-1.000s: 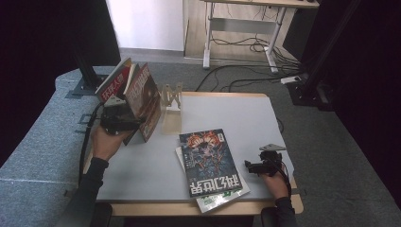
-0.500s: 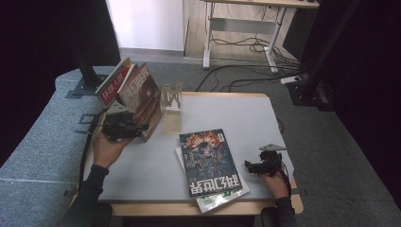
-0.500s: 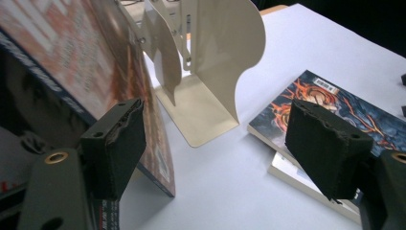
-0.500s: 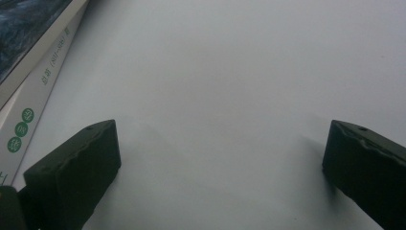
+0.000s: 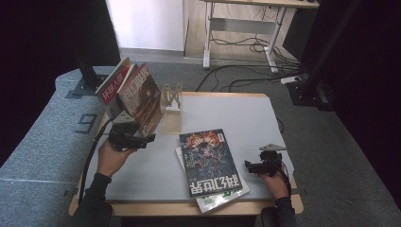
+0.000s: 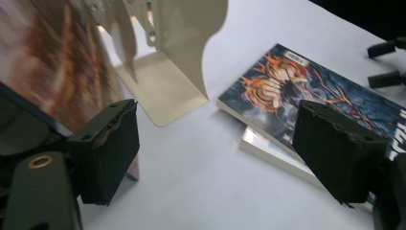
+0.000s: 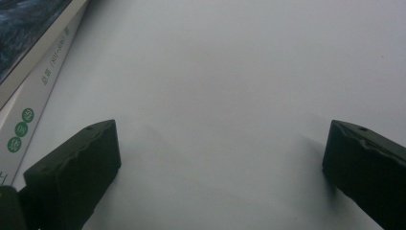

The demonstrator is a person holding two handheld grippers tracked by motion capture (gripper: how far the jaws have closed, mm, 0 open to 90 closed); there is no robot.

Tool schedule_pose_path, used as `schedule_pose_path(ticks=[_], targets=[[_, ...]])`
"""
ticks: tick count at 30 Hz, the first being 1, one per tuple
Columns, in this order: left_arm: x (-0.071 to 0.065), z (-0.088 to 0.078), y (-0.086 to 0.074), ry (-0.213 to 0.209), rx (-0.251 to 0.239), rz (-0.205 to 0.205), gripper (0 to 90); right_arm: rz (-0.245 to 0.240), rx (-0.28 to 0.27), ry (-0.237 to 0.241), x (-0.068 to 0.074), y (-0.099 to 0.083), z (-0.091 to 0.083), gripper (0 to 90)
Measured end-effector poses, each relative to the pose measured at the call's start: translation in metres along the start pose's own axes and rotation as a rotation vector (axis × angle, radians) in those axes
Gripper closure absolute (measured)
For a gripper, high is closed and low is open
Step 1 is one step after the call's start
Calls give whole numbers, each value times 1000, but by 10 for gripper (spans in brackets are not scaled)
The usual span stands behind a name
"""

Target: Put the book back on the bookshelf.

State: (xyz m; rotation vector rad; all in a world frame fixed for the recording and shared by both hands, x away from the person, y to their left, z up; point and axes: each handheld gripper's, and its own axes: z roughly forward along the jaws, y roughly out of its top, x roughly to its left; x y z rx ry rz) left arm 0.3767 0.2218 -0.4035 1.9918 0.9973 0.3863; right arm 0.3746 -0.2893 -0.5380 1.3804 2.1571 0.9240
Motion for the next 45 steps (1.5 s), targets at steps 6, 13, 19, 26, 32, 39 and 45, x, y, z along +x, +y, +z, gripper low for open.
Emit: schedule_pose_path(ticks=[6, 13, 19, 26, 32, 39, 45], targets=[[-2, 8, -12, -41, 18, 7, 141, 1, 0, 0, 0, 0, 0, 0], [-4, 19, -29, -64, 49, 37, 107, 1, 0, 0, 0, 0, 0, 0], [-11, 34, -44, -53, 93, 86, 31, 1, 0, 0, 0, 0, 0, 0], [-15, 50, -60, -72, 136, 94, 0, 1, 0, 0, 0, 0, 0, 0], [-13, 62, -76, -88, 170, 68, 0, 0, 0, 0, 0, 0, 0, 0], [-15, 76, -95, -85, 226, 98, 0, 1, 0, 0, 0, 0, 0, 0], [-19, 80, -97, -54, 233, 136, 0, 1, 0, 0, 0, 0, 0, 0]])
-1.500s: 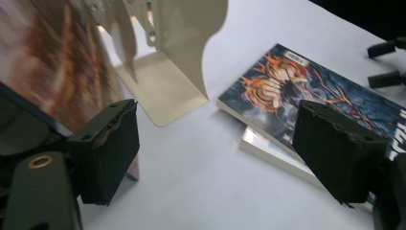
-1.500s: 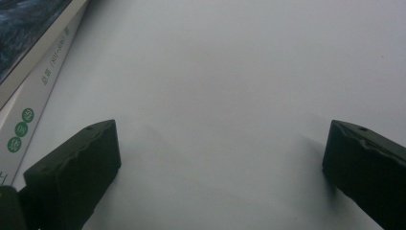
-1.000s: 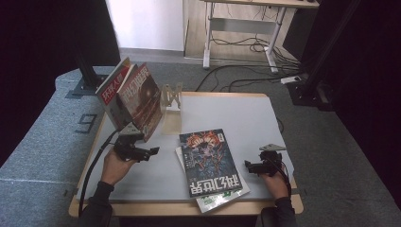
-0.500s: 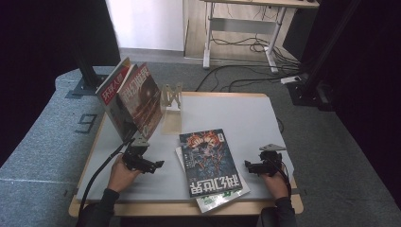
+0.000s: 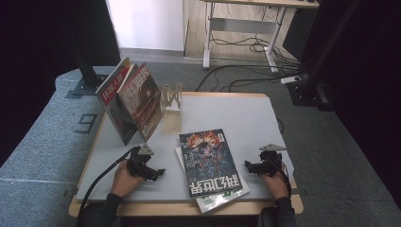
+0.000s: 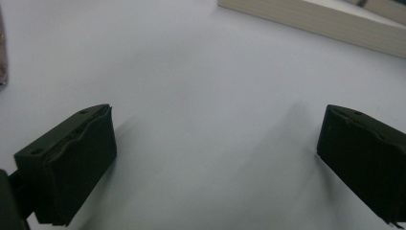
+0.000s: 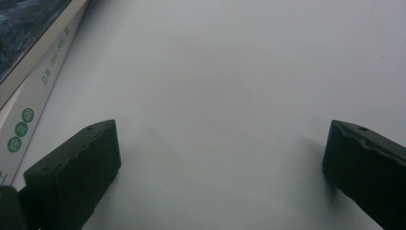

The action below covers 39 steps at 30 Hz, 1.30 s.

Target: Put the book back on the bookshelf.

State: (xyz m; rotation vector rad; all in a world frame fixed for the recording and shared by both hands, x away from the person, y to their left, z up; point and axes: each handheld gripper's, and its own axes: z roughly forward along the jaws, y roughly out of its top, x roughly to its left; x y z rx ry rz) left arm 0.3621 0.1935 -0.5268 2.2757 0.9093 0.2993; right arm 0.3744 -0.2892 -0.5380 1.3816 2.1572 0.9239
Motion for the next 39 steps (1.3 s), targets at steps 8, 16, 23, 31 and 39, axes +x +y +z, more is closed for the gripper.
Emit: schedule_pose_path(ticks=[8, 16, 23, 31, 39], targets=[[-2, 1, -1, 15, 0, 19, 0, 1, 0, 0, 0, 0, 0, 0], [-2, 1, -1, 15, -1, 18, 0, 1, 0, 0, 0, 0, 0, 0], [-2, 1, -1, 15, -1, 18, 0, 0, 1, -3, 3, 0, -2, 2], [-2, 1, -1, 15, -1, 18, 0, -44, -20, 36, 22, 3, -19, 0], [-2, 1, -1, 15, -2, 18, 0, -85, -53, 93, 47, 4, -36, 0]])
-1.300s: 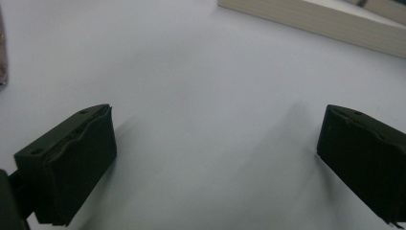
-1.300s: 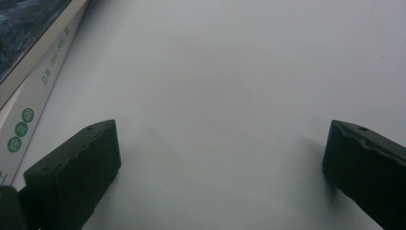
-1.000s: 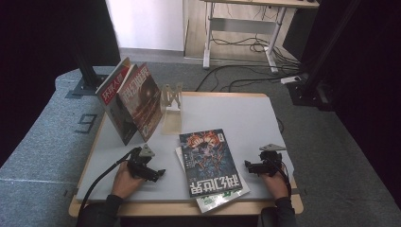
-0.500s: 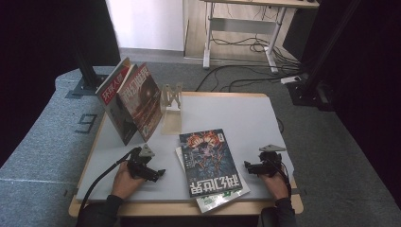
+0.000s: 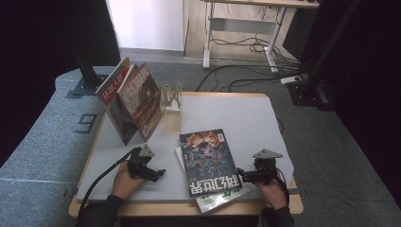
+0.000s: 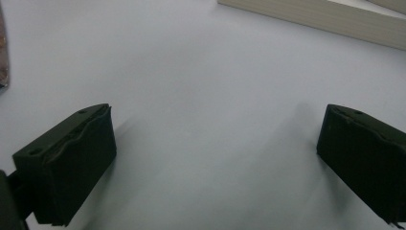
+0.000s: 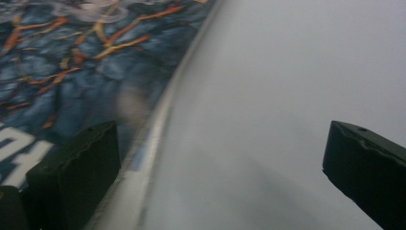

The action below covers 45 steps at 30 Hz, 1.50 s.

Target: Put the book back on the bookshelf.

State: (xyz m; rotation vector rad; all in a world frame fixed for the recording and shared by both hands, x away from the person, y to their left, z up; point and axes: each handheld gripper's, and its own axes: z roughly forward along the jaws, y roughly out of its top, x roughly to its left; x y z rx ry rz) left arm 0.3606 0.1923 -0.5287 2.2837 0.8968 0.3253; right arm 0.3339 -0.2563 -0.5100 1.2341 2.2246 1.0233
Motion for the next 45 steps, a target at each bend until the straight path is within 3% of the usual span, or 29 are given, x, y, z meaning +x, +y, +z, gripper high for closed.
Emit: schedule_pose_path(ticks=[9, 20, 33, 45], targets=[[0, 0, 0, 1, 1, 2, 0, -60, -16, 71, 30, 1, -7, 0], [0, 0, 0, 1, 0, 1, 0, -116, 7, 144, 54, -5, -7, 0], [0, 0, 0, 0, 0, -1, 0, -150, 40, 168, 65, -15, -7, 0], [0, 0, 0, 1, 0, -1, 0, -128, 42, 190, 57, -18, -6, 0]])
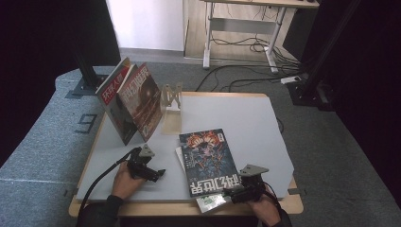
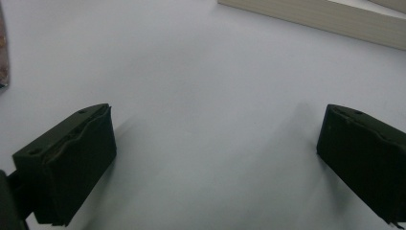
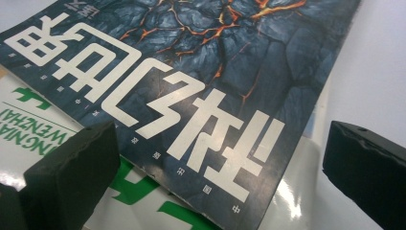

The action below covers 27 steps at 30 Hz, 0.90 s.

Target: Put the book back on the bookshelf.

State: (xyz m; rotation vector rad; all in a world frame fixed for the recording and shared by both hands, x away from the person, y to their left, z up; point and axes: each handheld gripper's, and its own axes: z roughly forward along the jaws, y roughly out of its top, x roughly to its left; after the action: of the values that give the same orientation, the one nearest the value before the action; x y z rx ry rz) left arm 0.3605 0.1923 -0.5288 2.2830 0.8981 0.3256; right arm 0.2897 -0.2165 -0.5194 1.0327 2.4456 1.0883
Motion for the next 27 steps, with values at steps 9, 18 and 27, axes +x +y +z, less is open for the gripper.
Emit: schedule_pose_path(ticks=[9, 18, 27], targets=[[0, 0, 0, 0, 0, -1, 0, 31, 2, -40, -12, -4, -5, 0], [0, 0, 0, 0, 0, -1, 0, 63, 2, -84, -30, -9, -11, 0], [0, 0, 0, -1, 0, -1, 0, 57, 4, -85, -32, -7, -13, 0]])
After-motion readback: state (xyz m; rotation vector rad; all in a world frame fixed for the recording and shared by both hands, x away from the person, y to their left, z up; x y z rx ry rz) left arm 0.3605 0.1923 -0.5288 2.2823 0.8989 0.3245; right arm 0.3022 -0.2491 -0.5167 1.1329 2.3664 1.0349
